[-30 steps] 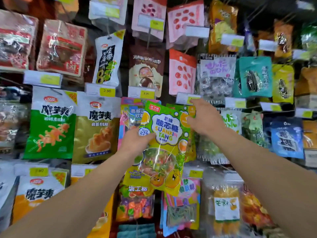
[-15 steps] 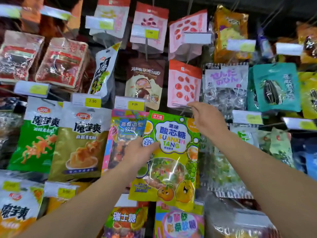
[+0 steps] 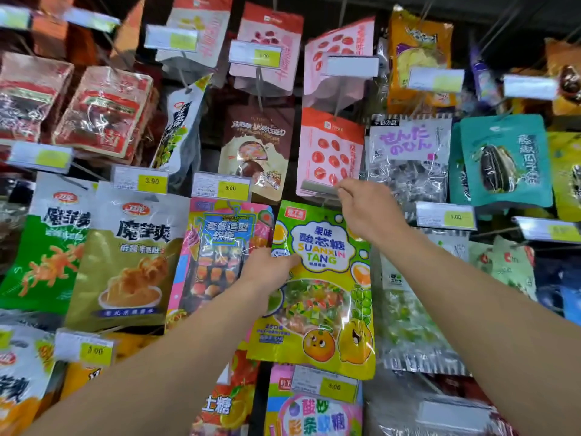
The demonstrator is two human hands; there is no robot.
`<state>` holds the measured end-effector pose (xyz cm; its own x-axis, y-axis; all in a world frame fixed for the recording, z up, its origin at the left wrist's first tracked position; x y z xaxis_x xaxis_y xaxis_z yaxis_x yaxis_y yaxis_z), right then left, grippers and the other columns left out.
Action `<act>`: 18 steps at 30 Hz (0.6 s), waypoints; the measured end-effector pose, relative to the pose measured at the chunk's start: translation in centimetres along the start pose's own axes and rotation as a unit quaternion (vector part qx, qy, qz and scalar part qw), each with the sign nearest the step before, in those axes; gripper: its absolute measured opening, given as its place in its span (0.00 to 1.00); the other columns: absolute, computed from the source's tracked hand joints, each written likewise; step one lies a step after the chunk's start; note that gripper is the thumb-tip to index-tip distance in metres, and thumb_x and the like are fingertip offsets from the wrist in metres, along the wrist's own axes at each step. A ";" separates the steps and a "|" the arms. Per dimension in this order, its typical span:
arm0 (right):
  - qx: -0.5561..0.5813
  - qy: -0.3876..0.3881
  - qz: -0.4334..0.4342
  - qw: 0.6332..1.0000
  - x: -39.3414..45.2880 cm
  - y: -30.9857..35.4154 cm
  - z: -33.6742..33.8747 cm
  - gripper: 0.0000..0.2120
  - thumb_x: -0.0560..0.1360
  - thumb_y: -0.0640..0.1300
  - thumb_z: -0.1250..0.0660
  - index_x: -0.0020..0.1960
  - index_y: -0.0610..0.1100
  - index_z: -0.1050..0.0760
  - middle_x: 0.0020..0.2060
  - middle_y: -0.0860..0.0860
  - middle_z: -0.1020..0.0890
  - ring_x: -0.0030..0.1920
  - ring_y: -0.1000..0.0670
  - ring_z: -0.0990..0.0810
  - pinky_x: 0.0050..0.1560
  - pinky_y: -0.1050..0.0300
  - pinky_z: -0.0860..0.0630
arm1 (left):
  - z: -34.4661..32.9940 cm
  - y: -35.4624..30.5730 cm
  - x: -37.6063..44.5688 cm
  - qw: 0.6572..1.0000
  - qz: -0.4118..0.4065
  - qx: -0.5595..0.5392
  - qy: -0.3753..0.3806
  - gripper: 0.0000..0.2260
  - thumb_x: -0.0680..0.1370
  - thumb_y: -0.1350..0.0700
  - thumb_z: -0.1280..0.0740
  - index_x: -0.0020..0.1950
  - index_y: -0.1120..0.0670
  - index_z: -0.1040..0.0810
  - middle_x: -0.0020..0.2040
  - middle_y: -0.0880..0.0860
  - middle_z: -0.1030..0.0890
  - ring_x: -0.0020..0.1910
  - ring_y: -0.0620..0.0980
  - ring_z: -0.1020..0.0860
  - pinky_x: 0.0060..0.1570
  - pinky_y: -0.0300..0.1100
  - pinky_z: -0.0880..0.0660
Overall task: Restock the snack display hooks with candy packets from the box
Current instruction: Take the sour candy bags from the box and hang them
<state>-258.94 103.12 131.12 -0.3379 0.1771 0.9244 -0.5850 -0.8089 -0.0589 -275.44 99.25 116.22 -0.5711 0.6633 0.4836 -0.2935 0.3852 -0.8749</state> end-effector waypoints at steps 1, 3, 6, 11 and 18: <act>0.001 0.001 -0.001 1.000 -0.1 0.0 0.0 0.13 0.82 0.48 0.44 0.53 0.46 0.21 0.47 0.41 0.17 0.49 0.38 0.21 0.47 0.49 0.26 | 0.0 0.2 0.2 1.000 0.000 -0.012 -0.001 0.09 0.78 0.51 0.31 0.49 0.55 0.27 0.44 0.50 0.26 0.41 0.48 0.28 0.50 0.45 0.35; 0.006 0.004 -0.005 1.000 -0.1 0.0 0.0 0.13 0.82 0.47 0.44 0.53 0.46 0.21 0.47 0.41 0.17 0.49 0.38 0.21 0.47 0.49 0.25 | -0.1 0.1 0.3 1.000 0.001 -0.025 0.005 0.10 0.77 0.50 0.30 0.53 0.55 0.23 0.48 0.49 0.23 0.49 0.53 0.26 0.51 0.45 0.34; 0.012 0.015 -0.012 1.000 0.0 -0.3 0.0 0.13 0.82 0.47 0.44 0.53 0.46 0.21 0.47 0.42 0.17 0.49 0.39 0.21 0.48 0.49 0.24 | -0.2 -0.2 -0.1 0.999 0.003 -0.041 0.011 0.09 0.77 0.53 0.30 0.39 0.49 0.26 0.40 0.46 0.24 0.41 0.46 0.27 0.50 0.44 0.35; 0.007 0.012 -0.015 1.000 -0.1 -0.1 0.1 0.13 0.81 0.46 0.43 0.53 0.47 0.20 0.48 0.43 0.16 0.50 0.39 0.21 0.50 0.48 0.23 | 0.3 -0.7 -0.6 0.999 0.007 -0.044 -0.002 0.11 0.76 0.52 0.29 0.38 0.50 0.29 0.38 0.46 0.26 0.38 0.44 0.30 0.50 0.44 0.36; 0.012 0.013 -0.017 1.000 -0.5 -0.1 0.5 0.15 0.81 0.48 0.43 0.60 0.49 0.20 0.56 0.44 0.16 0.58 0.38 0.21 0.58 0.44 0.24 | 0.3 -0.7 0.6 0.998 0.019 0.050 -0.020 0.15 0.76 0.51 0.29 0.53 0.56 0.33 0.42 0.52 0.30 0.44 0.53 0.30 0.48 0.46 0.32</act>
<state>-258.31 102.82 130.83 -0.3369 0.2184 0.9158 -0.5785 -0.8155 -0.0183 -275.81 99.18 117.13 -0.6128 0.6493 0.4505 -0.3451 0.2930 -0.8917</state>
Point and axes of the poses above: each hand's wrist, its own x-axis towards the middle knuckle, its own z-axis out of the back of the hand, y = z × x, the point moved 10 cm from there along x, towards the middle knuckle
